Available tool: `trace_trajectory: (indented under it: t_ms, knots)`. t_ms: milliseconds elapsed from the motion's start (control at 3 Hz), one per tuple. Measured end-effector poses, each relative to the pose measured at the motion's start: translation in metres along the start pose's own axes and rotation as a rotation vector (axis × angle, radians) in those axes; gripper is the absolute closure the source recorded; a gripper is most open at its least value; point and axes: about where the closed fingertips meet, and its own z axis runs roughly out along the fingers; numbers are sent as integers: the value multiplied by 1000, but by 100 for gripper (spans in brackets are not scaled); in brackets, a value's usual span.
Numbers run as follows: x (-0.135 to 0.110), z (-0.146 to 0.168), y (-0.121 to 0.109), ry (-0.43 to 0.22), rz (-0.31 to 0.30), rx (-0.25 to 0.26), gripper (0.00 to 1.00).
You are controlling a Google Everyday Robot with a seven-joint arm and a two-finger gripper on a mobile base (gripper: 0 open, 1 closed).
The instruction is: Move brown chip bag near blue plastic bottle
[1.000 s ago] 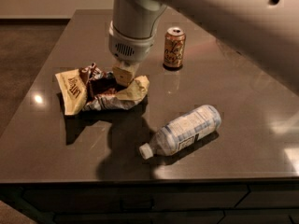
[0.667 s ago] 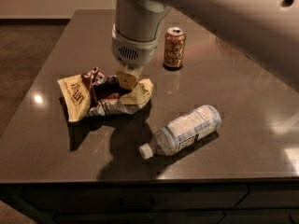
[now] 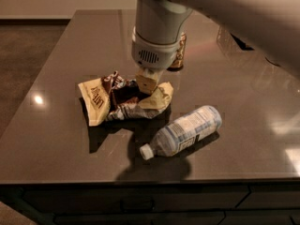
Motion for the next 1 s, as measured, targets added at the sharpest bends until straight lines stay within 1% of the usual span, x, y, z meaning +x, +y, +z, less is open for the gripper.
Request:
trace_trajectory:
  t_ms: [333,1000]
  knots:
    - [18,-8,-6,10,37,17,59]
    - [15,-11,-6,-3,34,28,13]
